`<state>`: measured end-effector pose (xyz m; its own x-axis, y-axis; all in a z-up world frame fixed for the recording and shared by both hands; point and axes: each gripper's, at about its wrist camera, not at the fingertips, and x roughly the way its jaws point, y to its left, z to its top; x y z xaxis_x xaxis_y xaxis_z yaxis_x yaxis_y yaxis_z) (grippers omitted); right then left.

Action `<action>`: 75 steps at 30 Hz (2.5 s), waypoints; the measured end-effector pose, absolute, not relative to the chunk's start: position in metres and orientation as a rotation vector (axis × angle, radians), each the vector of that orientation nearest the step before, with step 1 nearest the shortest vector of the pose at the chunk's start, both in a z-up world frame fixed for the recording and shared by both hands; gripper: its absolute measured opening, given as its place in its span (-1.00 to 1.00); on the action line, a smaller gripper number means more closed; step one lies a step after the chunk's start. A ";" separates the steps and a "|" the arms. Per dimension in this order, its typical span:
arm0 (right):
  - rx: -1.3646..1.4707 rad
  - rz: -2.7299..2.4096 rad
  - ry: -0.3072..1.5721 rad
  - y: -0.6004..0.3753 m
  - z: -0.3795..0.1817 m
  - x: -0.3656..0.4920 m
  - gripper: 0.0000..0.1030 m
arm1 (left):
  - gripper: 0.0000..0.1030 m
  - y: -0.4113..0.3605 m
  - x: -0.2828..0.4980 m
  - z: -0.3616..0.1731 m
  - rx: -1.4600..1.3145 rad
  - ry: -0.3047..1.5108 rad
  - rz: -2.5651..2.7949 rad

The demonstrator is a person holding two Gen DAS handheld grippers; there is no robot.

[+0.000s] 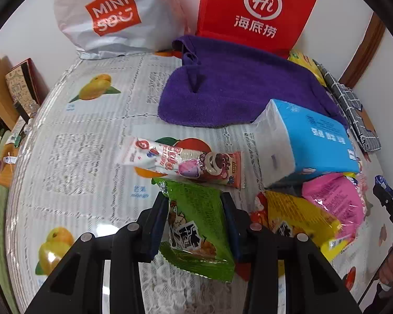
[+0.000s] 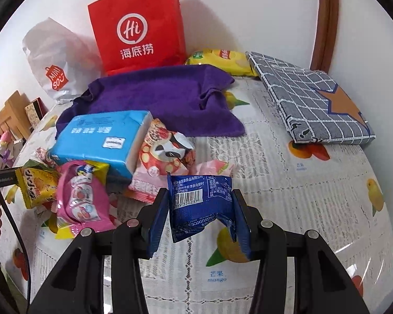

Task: Organize snacks
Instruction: 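Lift the blue packet with the right tool while the left tool grasps the green snack bag, then carry both packets onto the purple towel and open both tools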

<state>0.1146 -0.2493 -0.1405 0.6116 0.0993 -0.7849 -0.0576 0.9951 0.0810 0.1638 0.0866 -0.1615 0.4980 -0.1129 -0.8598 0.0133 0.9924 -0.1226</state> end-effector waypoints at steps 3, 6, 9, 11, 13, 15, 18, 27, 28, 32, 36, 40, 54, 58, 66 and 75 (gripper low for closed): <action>0.057 0.087 0.902 -0.247 -0.133 0.111 -0.08 | -0.25 0.091 0.154 -0.152 -0.109 1.027 -0.071; 0.064 0.088 0.889 -0.245 -0.123 0.105 -0.08 | -0.25 0.093 0.142 -0.141 -0.117 1.002 -0.064; 0.048 0.090 0.868 -0.240 -0.111 0.100 -0.08 | -0.25 0.093 0.131 -0.128 -0.123 0.977 -0.059; 0.040 0.095 0.853 -0.236 -0.101 0.097 -0.08 | -0.25 0.090 0.123 -0.117 -0.116 0.956 -0.063; 0.040 0.107 0.839 -0.232 -0.091 0.095 -0.08 | -0.25 0.085 0.117 -0.107 -0.116 0.946 -0.075; 0.036 0.113 0.830 -0.228 -0.084 0.094 -0.08 | -0.25 0.079 0.111 -0.097 -0.120 0.933 -0.098; 0.027 0.125 0.816 -0.222 -0.072 0.093 -0.08 | -0.25 0.069 0.107 -0.086 -0.114 0.912 -0.110; 0.003 0.140 0.785 -0.212 -0.036 0.109 -0.08 | -0.25 0.038 0.114 -0.048 -0.114 0.849 -0.177; -0.007 0.137 0.774 -0.211 -0.031 0.112 -0.08 | -0.24 0.035 0.115 -0.045 -0.113 0.842 -0.180; -0.022 0.139 0.743 -0.209 -0.015 0.129 -0.08 | -0.25 0.027 0.131 -0.031 -0.109 0.827 -0.195; -0.011 0.143 0.723 -0.208 -0.005 0.149 -0.08 | -0.24 0.024 0.154 -0.019 -0.116 0.831 -0.218; -0.009 0.146 0.715 -0.205 -0.004 0.179 -0.08 | -0.25 0.021 0.182 -0.009 -0.060 0.809 -0.184; -0.004 0.125 0.770 -0.199 -0.050 0.290 -0.08 | -0.25 0.041 0.280 -0.028 -0.053 0.832 -0.119; 0.016 0.115 0.802 -0.203 -0.068 0.315 -0.08 | -0.25 0.042 0.305 -0.044 -0.063 0.863 -0.126; 0.009 0.115 0.817 -0.200 -0.090 0.353 -0.08 | -0.25 0.038 0.347 -0.065 -0.076 0.876 -0.136; -0.012 0.099 0.888 -0.205 -0.132 0.378 -0.09 | -0.25 0.040 0.376 -0.111 -0.111 0.969 -0.161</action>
<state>0.3775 -0.2048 -0.1317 0.6270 0.0816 -0.7747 -0.0912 0.9953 0.0310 0.3761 0.0397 -0.1112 0.5557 -0.1853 -0.8105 0.0863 0.9824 -0.1655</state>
